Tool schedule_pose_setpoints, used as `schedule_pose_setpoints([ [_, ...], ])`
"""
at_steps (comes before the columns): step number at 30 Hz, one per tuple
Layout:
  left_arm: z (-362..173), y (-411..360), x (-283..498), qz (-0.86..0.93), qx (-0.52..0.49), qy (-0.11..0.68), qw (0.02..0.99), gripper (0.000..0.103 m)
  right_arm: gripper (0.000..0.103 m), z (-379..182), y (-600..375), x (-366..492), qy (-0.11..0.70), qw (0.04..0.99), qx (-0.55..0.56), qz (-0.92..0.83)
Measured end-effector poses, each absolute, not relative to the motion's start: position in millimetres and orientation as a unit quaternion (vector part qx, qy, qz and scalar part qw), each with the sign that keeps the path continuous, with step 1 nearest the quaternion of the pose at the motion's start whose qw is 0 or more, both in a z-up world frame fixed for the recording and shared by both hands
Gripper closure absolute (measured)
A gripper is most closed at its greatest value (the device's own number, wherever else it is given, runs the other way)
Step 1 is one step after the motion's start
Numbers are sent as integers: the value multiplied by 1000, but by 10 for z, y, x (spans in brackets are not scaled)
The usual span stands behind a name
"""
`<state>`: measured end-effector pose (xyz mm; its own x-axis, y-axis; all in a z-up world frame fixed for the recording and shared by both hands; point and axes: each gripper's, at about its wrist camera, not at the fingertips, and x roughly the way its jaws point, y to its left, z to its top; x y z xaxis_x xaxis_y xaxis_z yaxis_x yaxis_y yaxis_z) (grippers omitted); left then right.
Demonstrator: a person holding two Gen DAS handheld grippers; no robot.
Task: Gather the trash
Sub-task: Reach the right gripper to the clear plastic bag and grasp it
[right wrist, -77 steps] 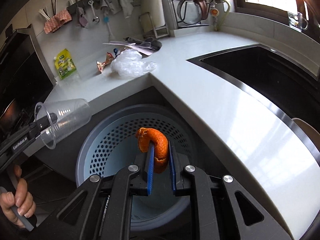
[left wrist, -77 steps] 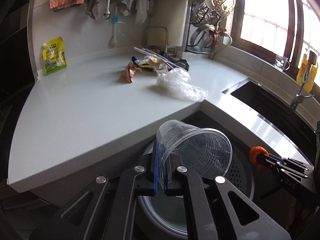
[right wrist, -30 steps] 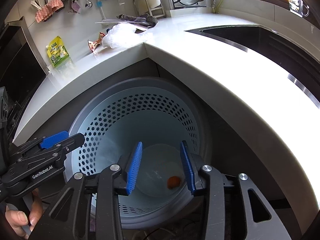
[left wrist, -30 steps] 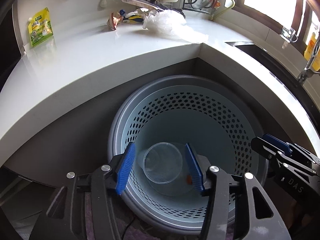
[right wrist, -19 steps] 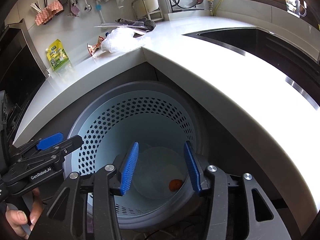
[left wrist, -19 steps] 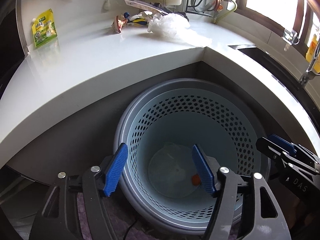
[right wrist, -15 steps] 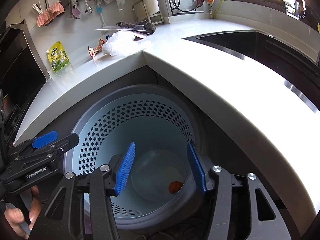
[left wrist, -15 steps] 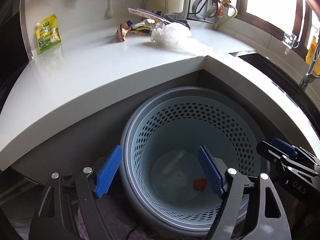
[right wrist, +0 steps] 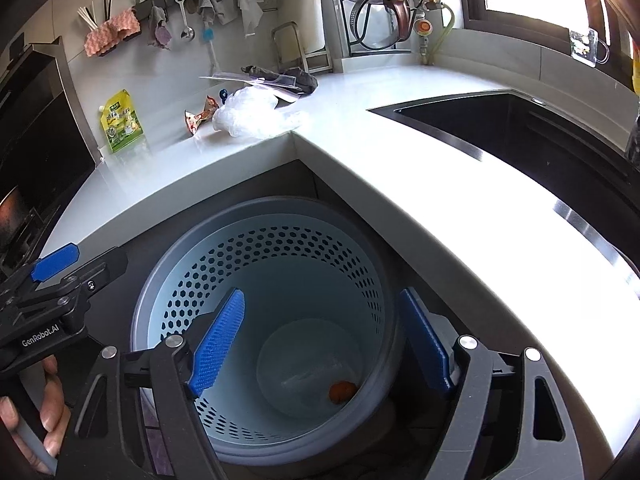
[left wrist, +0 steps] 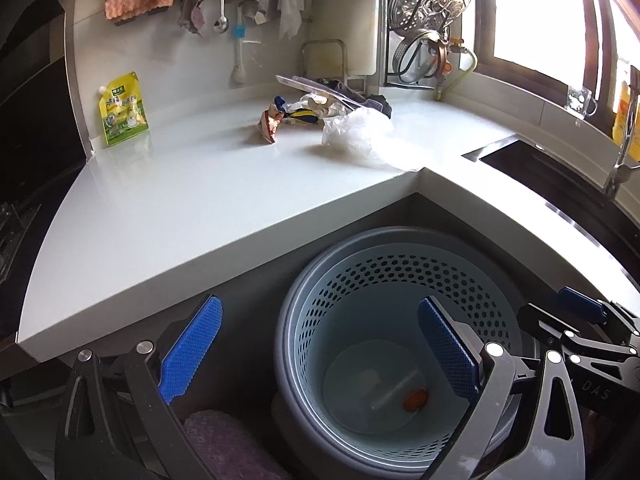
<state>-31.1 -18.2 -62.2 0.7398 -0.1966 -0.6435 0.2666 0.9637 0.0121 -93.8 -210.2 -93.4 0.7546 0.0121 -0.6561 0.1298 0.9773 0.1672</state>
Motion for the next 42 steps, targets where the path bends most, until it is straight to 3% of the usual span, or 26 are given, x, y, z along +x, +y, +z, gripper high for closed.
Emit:
schedule_pose_setpoints([
  [17,-247,-68,-97,-126,57,296,945,6,27,-570,-2170,-725,323,941,93,-28],
  [22,-53,29,127,-136,20,287,948,6,25,-343,-2195,-590,279,954,103,-34],
  [35,290,241,970,-86,14,266,960,6,23,-22,-2032,362,287,954,89,13],
  [42,216,379,1443,-50,17,280,959,6,23,-86,-1809,935,315,946,60,41],
])
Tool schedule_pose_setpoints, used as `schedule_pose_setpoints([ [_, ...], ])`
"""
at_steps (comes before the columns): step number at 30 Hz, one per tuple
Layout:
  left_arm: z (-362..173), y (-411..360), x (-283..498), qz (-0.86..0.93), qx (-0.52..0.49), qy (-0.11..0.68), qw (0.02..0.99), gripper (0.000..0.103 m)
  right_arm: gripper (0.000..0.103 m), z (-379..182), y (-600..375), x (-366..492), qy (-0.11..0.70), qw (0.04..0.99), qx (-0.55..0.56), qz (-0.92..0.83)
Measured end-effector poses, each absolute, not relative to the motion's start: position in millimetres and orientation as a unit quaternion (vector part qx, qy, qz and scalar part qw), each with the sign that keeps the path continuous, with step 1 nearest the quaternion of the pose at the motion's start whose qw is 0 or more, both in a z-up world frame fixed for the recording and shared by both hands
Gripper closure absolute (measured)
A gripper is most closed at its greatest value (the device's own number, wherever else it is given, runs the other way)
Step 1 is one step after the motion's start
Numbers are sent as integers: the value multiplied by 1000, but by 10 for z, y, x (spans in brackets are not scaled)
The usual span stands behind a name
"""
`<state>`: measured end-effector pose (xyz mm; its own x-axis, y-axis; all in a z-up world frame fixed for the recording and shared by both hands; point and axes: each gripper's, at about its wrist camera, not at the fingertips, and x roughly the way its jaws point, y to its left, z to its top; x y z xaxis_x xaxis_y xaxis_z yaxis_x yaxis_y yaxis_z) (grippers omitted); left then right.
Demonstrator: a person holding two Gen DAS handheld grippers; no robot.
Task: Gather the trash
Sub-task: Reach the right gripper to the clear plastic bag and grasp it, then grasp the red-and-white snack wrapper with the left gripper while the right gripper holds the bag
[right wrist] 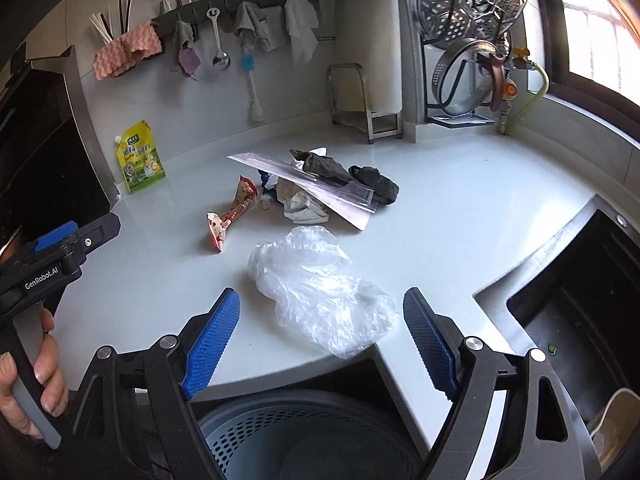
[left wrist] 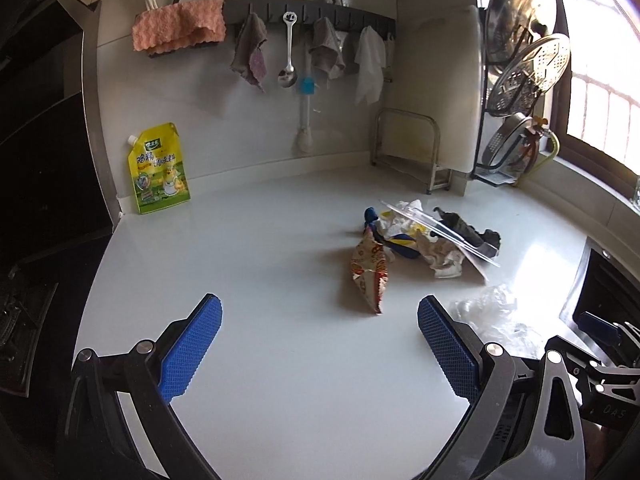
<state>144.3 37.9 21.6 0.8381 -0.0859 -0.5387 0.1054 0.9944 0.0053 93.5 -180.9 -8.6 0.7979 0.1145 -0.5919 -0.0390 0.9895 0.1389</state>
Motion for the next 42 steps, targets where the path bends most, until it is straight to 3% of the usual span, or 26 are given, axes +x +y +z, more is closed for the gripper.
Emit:
schedule_pose_setpoints([
  [22,-63,451,1883,-32,23,322,946,6,24,-492,-1534,1898,389,919,35,50],
  [29,-85,358,1943,-41,20,328,944,6,63,-515,-1441,1939,392,917,6,72],
  [33,-100,285,1998,-48,16,333,942,6,68,-458,-1471,1852,376,923,4,77],
  [42,-213,-4,2231,-59,23,361,930,6,68,-278,-1958,1589,347,934,61,61],
])
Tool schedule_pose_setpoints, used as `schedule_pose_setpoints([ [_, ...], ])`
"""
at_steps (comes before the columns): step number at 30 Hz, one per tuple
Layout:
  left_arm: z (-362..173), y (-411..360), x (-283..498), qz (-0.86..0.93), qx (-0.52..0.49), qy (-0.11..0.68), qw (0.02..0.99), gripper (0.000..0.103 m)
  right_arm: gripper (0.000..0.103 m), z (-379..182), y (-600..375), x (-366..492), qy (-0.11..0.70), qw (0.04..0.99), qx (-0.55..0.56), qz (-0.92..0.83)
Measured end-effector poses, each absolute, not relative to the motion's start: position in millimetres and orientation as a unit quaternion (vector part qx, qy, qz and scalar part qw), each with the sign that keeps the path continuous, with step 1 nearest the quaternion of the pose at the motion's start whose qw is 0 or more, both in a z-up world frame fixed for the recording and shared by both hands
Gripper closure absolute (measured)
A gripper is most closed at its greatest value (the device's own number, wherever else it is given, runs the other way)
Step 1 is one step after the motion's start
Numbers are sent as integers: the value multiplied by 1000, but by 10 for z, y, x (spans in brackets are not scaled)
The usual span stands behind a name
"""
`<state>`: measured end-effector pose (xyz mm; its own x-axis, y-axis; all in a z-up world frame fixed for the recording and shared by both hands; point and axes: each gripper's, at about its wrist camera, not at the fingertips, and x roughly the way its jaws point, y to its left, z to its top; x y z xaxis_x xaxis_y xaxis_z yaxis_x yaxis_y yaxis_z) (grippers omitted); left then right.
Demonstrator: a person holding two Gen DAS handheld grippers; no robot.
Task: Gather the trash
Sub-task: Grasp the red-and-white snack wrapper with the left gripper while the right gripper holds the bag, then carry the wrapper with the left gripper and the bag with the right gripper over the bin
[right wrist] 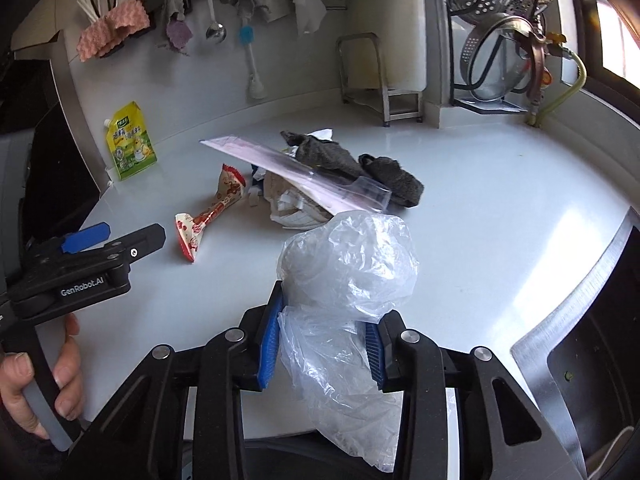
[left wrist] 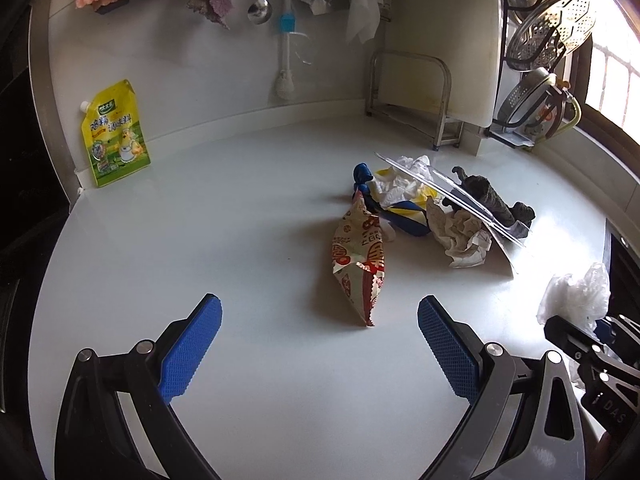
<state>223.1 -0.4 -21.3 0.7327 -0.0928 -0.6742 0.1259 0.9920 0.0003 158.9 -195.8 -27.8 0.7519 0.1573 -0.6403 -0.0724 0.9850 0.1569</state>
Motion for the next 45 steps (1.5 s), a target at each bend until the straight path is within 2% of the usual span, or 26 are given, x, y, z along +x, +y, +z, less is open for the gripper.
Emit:
schedule_pose_setpoints([
  [17,-503,-304,2885,-8,33,427,903,8,68,-311,-2396,1543,331,932,130,66],
  [19,-510,-308,2918,-10,34,432,901,19,68,-316,-2401,1544,331,932,133,68],
  [20,-521,-319,2931,-13,34,436,899,29,68,-315,-2399,1541,330,932,133,69],
  [22,-530,-317,2939,-17,34,436,899,36,68,-316,-2393,1538,330,932,133,71],
  [24,-525,-310,2931,-22,34,434,900,48,68,-322,-2387,1539,331,932,131,71],
  [26,-516,-323,2915,-28,35,431,901,68,68,-332,-2387,1542,332,932,130,70],
  [45,-146,-94,1886,-60,42,358,931,70,68,-313,-2015,1032,346,926,126,90],
])
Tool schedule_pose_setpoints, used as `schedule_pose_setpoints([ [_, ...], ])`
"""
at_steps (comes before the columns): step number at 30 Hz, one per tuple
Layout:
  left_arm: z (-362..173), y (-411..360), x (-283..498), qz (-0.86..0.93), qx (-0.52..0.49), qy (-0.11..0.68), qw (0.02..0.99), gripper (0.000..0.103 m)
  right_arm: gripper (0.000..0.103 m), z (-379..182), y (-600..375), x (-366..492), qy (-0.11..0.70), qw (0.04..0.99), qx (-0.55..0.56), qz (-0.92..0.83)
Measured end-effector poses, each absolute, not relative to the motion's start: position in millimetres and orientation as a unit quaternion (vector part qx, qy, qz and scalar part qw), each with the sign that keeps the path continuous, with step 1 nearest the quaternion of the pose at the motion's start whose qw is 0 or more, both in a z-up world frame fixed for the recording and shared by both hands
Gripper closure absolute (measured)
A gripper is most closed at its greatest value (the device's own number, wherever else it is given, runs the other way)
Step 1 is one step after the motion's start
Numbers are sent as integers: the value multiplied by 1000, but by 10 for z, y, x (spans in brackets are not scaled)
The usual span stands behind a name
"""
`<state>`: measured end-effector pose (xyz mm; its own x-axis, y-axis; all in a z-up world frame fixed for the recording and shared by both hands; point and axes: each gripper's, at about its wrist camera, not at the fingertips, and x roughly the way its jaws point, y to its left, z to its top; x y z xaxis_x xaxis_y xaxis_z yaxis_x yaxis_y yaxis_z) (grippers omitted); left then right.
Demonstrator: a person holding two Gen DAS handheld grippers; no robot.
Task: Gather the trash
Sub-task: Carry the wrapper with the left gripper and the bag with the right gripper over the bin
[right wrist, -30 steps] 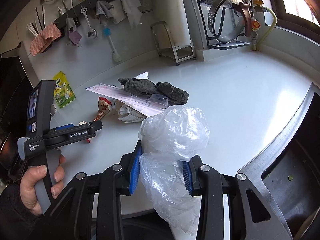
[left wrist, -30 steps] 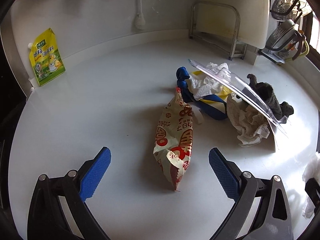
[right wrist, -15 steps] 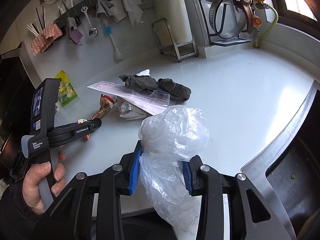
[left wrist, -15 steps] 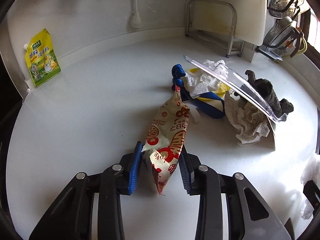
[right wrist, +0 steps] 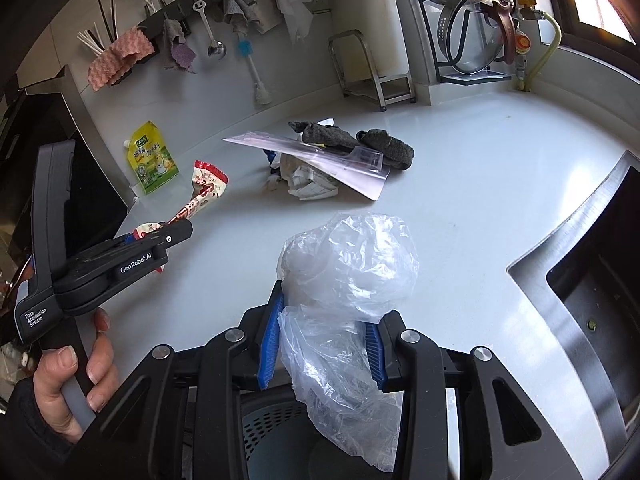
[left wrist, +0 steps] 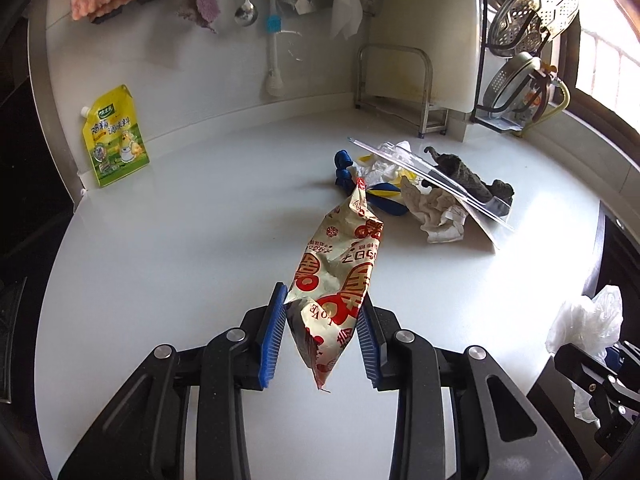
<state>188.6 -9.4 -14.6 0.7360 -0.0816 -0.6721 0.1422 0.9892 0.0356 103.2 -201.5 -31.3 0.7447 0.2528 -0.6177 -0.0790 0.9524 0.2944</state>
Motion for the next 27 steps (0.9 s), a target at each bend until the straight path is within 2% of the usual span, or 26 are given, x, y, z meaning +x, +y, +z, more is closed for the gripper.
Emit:
schedule_pose_setpoints([
  [17,-84,229,515,-69,44,315,946,70,68,-327,-1712,-138,344,928,120,85],
  [27,-187,26,-56,-110,48,316,941,70,68,-585,-2159,-872,361,922,139,28],
])
